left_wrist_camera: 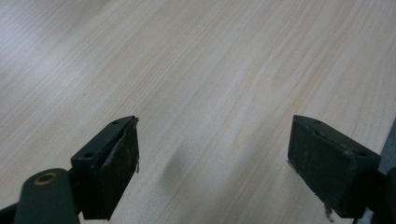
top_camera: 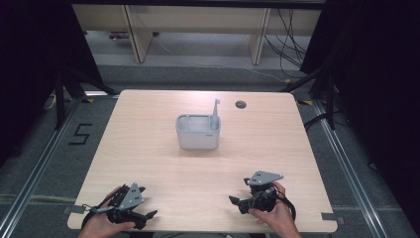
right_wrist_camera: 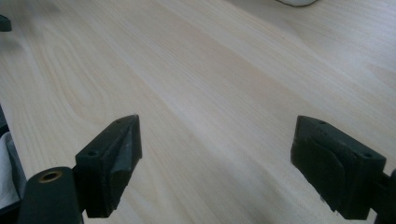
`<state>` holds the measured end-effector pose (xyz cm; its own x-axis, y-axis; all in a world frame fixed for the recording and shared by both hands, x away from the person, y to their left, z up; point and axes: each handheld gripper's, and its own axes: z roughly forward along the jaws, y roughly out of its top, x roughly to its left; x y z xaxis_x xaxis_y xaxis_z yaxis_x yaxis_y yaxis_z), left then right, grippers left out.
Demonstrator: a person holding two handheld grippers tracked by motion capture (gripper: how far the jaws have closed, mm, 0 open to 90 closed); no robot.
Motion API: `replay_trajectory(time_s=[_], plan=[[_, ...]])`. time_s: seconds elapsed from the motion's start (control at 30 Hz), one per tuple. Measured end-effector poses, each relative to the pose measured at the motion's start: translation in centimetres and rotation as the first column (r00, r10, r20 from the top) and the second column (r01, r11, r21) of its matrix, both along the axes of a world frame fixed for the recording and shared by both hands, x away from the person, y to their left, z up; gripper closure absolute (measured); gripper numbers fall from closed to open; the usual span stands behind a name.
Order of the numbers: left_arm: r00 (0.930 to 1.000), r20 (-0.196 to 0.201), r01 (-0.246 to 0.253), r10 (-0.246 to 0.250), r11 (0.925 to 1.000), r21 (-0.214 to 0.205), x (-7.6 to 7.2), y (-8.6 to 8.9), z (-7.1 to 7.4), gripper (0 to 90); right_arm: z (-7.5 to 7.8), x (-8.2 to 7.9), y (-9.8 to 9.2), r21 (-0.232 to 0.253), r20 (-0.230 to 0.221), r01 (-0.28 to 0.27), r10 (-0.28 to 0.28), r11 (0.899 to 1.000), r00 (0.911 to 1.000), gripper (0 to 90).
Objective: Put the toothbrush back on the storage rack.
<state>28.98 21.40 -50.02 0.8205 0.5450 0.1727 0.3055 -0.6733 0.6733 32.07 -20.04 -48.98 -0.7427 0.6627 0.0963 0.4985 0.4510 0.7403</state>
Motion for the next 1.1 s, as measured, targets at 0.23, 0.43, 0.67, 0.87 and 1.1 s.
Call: replay_trajectory(time_s=[0.23,0.43,0.67,0.87,1.1], plan=[[1.0,0.0,0.0,0.0,1.0,0.001,-0.01,0.0,0.01,16.2,-0.18,-0.29,-0.25,-0.016,0.007,-0.011,0.011,1.0,0.9999,17.1],[1.0,0.0,-0.001,0.001,1.0,-0.001,-0.02,-0.01,0.01,16.3,-0.23,-0.37,-0.48,-0.02,0.002,-0.005,0.005,1.0,1.0,17.1],[1.0,0.0,0.0,0.0,1.0,0.001,-0.02,-0.01,0.03,16.3,-0.16,-0.37,-0.64,-0.027,0.013,0.003,-0.003,1.0,0.9999,17.2],[1.0,-0.003,0.004,-0.004,1.0,-0.001,-0.04,0.01,0.05,16.3,-0.12,-0.41,-0.6,-0.025,0.004,0.005,-0.005,1.0,1.0,17.2],[1.0,0.0,-0.003,0.003,0.9999,-0.01,-0.05,-0.02,0.01,16.3,-0.27,-0.29,-0.65,-0.03,0.004,0.003,-0.003,1.0,1.0,17.1]])
